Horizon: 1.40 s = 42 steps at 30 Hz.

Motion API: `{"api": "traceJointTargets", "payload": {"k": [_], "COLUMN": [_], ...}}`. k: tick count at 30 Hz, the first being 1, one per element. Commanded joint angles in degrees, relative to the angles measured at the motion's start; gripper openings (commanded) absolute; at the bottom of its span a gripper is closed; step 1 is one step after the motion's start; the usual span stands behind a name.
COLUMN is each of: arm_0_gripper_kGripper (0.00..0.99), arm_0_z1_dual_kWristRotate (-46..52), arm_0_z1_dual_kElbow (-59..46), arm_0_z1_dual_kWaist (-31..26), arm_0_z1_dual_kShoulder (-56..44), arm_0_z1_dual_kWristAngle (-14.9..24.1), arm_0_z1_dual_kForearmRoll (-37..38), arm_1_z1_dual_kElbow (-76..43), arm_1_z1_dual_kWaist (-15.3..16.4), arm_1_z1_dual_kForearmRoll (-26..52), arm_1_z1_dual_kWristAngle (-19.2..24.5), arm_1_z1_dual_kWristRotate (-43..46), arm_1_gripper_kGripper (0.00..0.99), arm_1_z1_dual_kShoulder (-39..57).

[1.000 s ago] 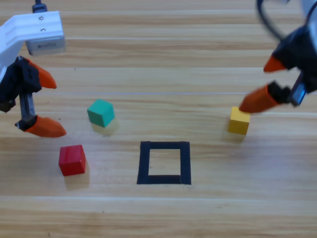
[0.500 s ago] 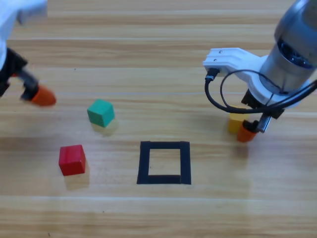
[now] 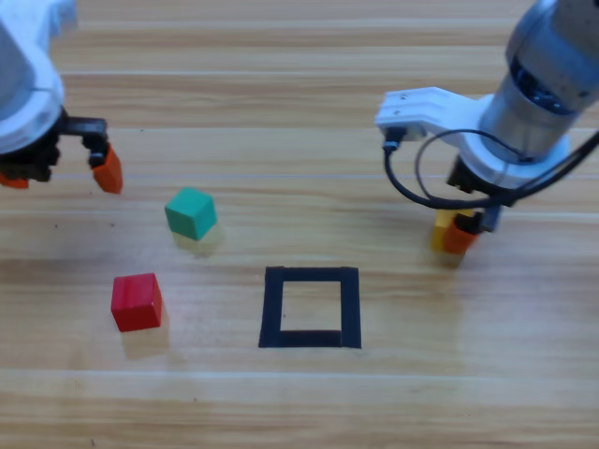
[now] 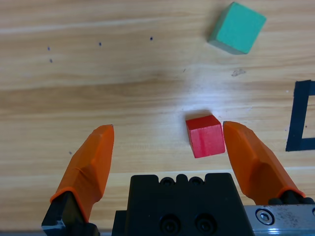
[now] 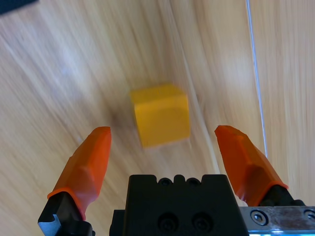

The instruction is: Stack the blocks in the rectangular block: red at the bottom, yellow in the middle, green on top

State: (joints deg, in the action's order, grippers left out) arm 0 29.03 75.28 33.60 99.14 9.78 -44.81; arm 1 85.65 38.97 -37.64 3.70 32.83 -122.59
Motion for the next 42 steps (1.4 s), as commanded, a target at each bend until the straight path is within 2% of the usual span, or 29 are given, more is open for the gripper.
{"api": "traceJointTargets", "payload": {"k": [1, 8, 13, 16, 22, 23, 25, 28, 30, 34, 37, 42], "arm_0_gripper_kGripper": [0.945, 0.946, 0.946, 0.946, 0.946, 0.946, 0.946, 0.946, 0.946, 0.945, 0.945, 0.943], "arm_0_z1_dual_kWristRotate": [8.6, 10.6, 11.1, 11.3, 13.2, 13.5, 14.5, 15.4, 15.7, 16.5, 17.0, 17.6], "arm_0_z1_dual_kElbow": [1.4, -1.2, -4.8, -7.5, -10.0, -10.1, -10.8, -11.5, -12.0, -12.9, -13.9, -14.1], "arm_0_z1_dual_kWaist": [3.0, 3.8, 4.1, 4.4, 5.9, 6.0, 6.4, 6.7, 6.8, 7.2, 7.4, 7.7], "arm_0_z1_dual_kShoulder": [9.9, 10.2, 6.8, 5.2, 5.4, 5.4, 5.2, 5.3, 5.1, 5.3, 5.6, 7.2], "arm_0_z1_dual_kWristAngle": [0.1, -3.9, -6.6, -7.7, -7.8, -7.8, -7.8, -7.7, -7.5, -7.2, -6.7, -4.9], "arm_0_z1_dual_kForearmRoll": [-3.2, -2.3, -0.4, 1.5, 4.9, 5.3, 6.1, 7.1, 8.1, 9.6, 11.2, 12.3], "arm_1_z1_dual_kElbow": [1.6, 2.8, 2.9, 3.6, 4.0, 4.1, 4.1, 4.2, 5.9, 12.1, 12.4, 14.4], "arm_1_z1_dual_kWaist": [-1.7, -1.7, -1.8, -1.8, -1.8, -1.8, -1.8, -1.8, -2.0, -2.9, -4.6, -5.4], "arm_1_z1_dual_kForearmRoll": [1.5, 1.4, 1.3, 0.6, -1.3, -1.6, -1.7, -3.0, -6.7, -15.4, -15.6, -15.6], "arm_1_z1_dual_kWristAngle": [-1.7, -1.2, -0.1, 0.3, 1.4, 1.6, 1.6, 1.5, 1.0, -0.4, -5.1, -10.1], "arm_1_z1_dual_kWristRotate": [1.8, 2.3, 3.0, 3.4, 4.2, 4.3, 4.4, 3.7, 0.8, -8.6, -15.7, -26.3], "arm_1_gripper_kGripper": [0.939, 0.917, 0.819, 0.755, 0.747, 0.696, 0.532, 0.144, 0.0, 0.0, 0.0, 0.0], "arm_1_z1_dual_kShoulder": [-5.4, -7.0, -7.7, -8.3, -9.3, -9.5, -9.6, -9.4, -9.1, -7.9, -4.6, -3.6]}}
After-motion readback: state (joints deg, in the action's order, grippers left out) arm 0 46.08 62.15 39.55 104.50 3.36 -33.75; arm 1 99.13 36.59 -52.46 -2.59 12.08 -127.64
